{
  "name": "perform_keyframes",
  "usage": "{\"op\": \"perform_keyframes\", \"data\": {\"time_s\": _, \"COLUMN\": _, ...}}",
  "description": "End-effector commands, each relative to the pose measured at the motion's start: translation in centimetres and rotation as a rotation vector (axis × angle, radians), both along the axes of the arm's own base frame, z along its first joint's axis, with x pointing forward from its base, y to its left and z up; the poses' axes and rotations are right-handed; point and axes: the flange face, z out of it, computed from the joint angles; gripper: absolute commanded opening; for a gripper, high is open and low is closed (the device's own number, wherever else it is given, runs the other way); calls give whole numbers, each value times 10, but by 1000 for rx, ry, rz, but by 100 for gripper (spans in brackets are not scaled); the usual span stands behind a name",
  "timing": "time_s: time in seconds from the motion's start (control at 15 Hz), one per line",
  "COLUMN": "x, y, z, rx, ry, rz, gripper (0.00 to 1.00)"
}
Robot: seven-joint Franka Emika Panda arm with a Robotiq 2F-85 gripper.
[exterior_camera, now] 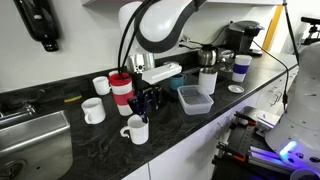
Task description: Move the white cup That is in front of the cup with a pink lid to the right side of the green cup
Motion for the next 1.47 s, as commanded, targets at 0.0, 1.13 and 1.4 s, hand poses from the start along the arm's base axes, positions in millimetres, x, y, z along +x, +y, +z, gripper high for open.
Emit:
{"op": "perform_keyframes", "data": {"time_s": 0.0, "x": 4, "y": 3, "z": -1, "rx": 30, "ry": 2, "rz": 2, "gripper": 20}}
{"op": "perform_keyframes", "data": {"time_s": 1.13, "x": 14, "y": -3, "z": 39, "rx": 55, "ry": -71, "rz": -9, "gripper": 0}}
{"op": "perform_keyframes", "data": {"time_s": 1.4, "x": 6, "y": -16, "z": 75, "rx": 26, "ry": -112, "rz": -19, "gripper": 0}}
